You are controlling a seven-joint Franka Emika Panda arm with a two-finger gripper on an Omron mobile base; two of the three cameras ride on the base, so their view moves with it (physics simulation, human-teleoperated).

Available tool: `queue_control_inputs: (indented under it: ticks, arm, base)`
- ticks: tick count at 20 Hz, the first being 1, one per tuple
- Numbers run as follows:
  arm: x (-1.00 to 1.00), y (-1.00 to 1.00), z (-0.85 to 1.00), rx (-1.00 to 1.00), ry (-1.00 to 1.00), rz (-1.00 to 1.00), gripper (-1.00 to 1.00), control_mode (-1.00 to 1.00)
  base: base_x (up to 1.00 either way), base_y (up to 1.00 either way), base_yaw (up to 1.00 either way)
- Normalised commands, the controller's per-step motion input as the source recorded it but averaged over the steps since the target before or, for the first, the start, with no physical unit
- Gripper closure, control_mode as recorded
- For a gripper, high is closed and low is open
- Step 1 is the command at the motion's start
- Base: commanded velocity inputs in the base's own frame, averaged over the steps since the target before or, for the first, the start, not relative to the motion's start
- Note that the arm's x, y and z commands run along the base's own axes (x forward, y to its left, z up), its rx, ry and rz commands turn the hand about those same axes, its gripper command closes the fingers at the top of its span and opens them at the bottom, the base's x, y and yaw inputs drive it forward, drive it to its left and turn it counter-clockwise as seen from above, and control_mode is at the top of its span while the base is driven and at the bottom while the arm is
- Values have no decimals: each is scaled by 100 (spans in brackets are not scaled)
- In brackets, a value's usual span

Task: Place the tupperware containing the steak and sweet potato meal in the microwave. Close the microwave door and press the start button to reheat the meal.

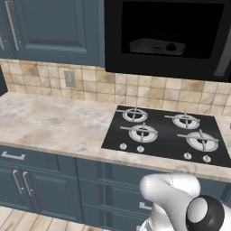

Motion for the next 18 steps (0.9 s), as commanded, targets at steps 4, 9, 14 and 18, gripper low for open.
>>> queue_control_inputs:
  ticks: [4, 9, 14, 18]
  arm:
    - [24, -14, -7, 2, 0, 0, 100, -100]
    - [25, -16, -7, 1, -2, 0, 100, -100]
    - [27, -15, -6, 1, -3, 0, 100, -100]
    - [28, -8, -13, 0, -4, 0, 100, -100]
  base:
    - [0, 0, 0]
    - [0, 0, 0]
    - [0, 0, 0]
    - [0, 0, 0]
